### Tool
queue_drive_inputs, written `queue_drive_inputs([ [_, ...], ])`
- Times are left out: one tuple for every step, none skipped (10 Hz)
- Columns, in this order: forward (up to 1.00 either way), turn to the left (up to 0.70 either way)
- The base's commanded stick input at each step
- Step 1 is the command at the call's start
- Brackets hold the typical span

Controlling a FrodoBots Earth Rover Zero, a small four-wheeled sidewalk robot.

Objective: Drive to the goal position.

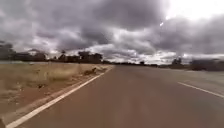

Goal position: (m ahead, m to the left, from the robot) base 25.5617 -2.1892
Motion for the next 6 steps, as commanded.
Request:
queue_drive_inputs([
  [0.85,0.04],
  [0.85,0.04],
  [0.85,0.04],
  [0.85,0.04],
  [0.85,-0.12],
  [0.85,0.04],
])
